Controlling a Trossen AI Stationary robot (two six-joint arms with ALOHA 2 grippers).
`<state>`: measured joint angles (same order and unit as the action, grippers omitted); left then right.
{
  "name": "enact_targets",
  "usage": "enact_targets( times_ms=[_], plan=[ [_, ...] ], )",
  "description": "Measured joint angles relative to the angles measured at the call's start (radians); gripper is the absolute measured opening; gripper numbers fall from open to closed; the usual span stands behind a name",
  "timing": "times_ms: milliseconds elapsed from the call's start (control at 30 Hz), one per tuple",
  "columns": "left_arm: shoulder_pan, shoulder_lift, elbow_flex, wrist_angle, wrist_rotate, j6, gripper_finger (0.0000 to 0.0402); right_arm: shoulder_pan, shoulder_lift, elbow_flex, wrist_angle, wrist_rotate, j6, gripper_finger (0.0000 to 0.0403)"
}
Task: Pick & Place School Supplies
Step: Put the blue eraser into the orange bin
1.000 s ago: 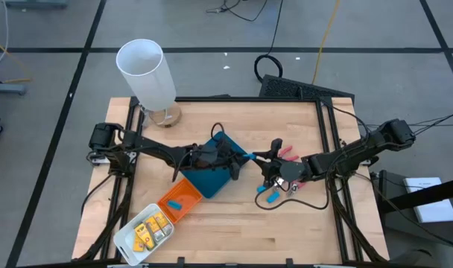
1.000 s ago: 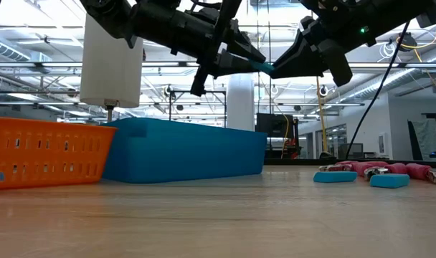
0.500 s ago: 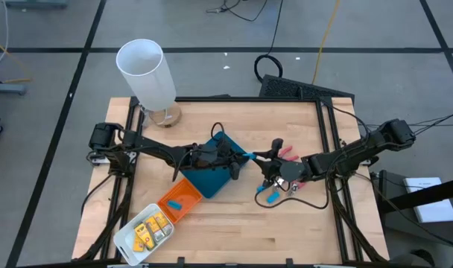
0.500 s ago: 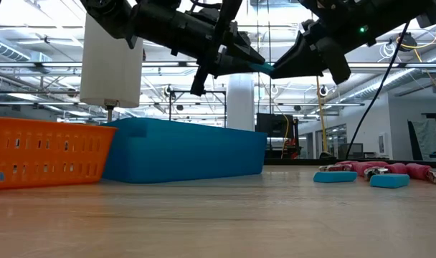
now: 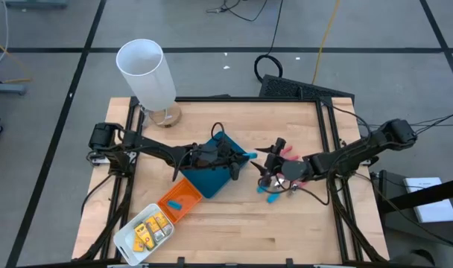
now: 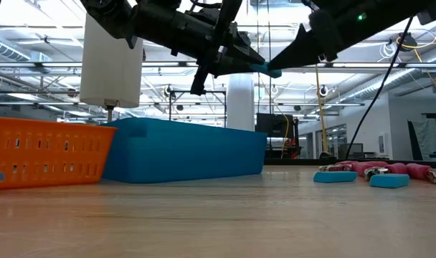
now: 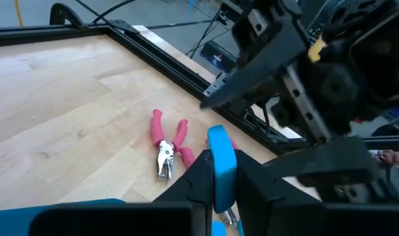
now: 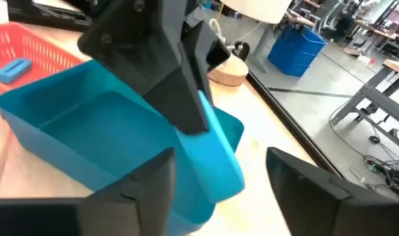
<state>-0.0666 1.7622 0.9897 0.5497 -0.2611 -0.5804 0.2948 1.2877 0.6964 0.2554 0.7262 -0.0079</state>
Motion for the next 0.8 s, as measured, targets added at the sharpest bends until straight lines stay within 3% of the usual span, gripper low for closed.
enact_targets(
  times_ms=[200, 400, 600, 800],
  plan=[
    [0.009, -0.045, 0.0, -0.069, 0.078, 0.056, 0.0036, 0.034, -0.122, 0.0, -0.136, -0.025, 0.082, 0.0279],
    [-0.002, -0.176, 0.0, -0.296, 0.138, 0.107, 0.0036, 0.057, -0.245, 0.0, -0.286, -0.022, 0.184, 0.0283],
    [-0.089, -0.288, 0.001, -0.538, 0.053, 0.123, 0.0036, 0.061, -0.283, 0.0, -0.363, -0.021, 0.226, 0.0273],
    [-0.209, -0.326, 0.001, -0.736, -0.06, 0.024, 0.0036, 0.061, -0.282, -0.002, -0.375, -0.023, 0.226, 0.027]
  ],
)
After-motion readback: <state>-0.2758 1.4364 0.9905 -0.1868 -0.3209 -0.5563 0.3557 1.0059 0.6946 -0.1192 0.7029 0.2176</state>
